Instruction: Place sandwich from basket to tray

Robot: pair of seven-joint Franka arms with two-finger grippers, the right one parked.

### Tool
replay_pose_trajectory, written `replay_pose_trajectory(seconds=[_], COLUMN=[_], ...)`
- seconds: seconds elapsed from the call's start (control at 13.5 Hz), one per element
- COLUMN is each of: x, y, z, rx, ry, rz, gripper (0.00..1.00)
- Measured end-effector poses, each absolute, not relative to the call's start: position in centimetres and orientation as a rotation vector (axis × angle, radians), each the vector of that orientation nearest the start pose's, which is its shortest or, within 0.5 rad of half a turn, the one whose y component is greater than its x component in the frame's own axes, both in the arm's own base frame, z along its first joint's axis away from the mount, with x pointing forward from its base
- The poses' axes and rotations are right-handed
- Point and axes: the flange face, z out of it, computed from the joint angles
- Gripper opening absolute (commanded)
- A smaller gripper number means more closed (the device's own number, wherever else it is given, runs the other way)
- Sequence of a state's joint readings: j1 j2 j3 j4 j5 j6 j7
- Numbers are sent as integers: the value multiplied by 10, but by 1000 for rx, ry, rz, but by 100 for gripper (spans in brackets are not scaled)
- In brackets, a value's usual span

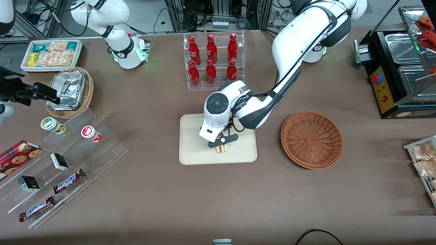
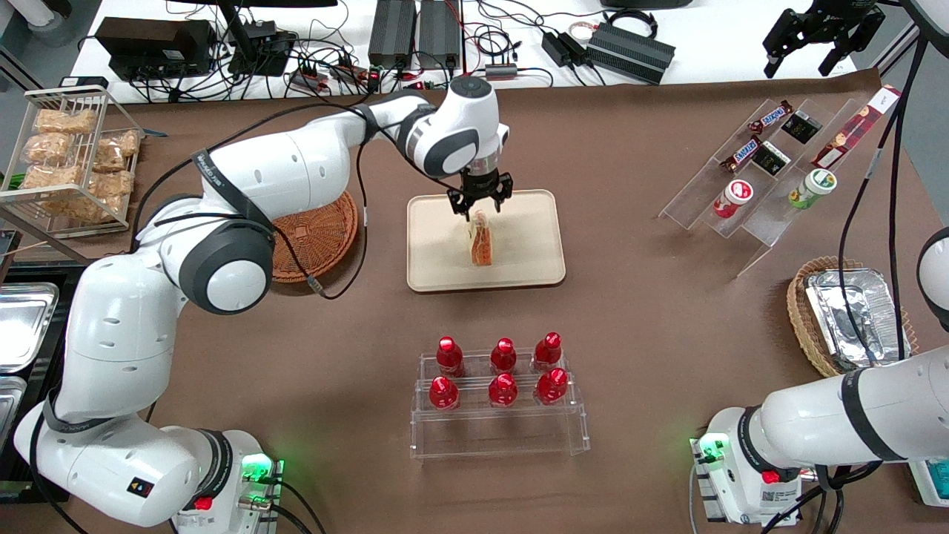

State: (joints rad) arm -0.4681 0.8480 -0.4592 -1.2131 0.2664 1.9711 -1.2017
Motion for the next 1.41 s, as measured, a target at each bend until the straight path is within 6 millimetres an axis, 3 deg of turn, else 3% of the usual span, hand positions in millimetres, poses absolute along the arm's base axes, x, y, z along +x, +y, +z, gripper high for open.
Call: replay_pose_trajectory(seconds=[0.3,0.52,0.74,1.04,1.41], x=[559,593,614,618,614], y=[-503,-447,-385,-317,-265], z=[344,371,384,393,428], rx=[-3117,-3088,-3053,-3046,-3062], ry=[-504,-487,-417,-321,-204], rz=[110,114,155,215,192], gripper=[100,100,100,100,100])
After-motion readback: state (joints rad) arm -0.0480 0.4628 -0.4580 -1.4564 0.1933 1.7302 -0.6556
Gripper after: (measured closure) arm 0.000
